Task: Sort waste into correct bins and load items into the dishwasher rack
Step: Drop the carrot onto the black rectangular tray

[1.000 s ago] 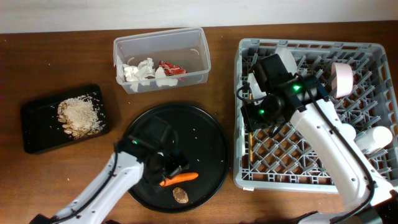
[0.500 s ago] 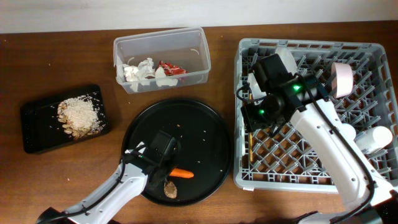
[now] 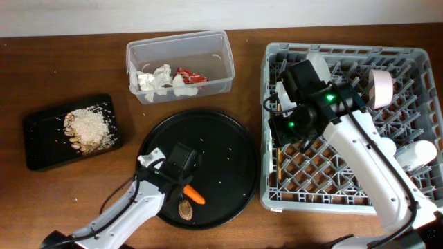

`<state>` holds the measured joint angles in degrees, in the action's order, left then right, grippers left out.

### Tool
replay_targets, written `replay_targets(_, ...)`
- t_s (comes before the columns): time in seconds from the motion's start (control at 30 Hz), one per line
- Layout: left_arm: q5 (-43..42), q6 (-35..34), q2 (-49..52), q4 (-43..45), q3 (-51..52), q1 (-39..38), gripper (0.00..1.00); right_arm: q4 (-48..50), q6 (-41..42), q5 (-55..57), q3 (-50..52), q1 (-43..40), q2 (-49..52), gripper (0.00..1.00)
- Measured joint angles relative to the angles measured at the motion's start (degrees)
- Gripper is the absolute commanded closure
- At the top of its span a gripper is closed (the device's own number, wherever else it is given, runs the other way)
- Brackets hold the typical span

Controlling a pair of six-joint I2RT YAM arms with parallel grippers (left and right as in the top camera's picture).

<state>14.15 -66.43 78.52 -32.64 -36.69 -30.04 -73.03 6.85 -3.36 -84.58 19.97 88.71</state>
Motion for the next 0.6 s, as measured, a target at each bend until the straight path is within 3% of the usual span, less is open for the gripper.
replay_targets(0.1,0.55,9.25,0.13,-0.94,-6.03,1.2,0.72,-0.11,0.0,0.0,0.0,0.0,0.0,0.39)
replay_targets(0.23,1.14,17.75,0.2,-3.21,-15.85,11.21,0.72,-0.35,0.02,0.0,0.0,0.0,0.0,0.39)
replay_targets(0.47,1.55,20.39,0.24,2.95,-18.25,38.23,0.72,-0.5,0.0,0.0,0.0,0.0,0.0,0.39)
replay_targets(0.6,1.75,20.39,2.49,8.94,-18.34,48.92,0.72,-0.57,0.0,0.0,0.0,0.0,0.0,0.39)
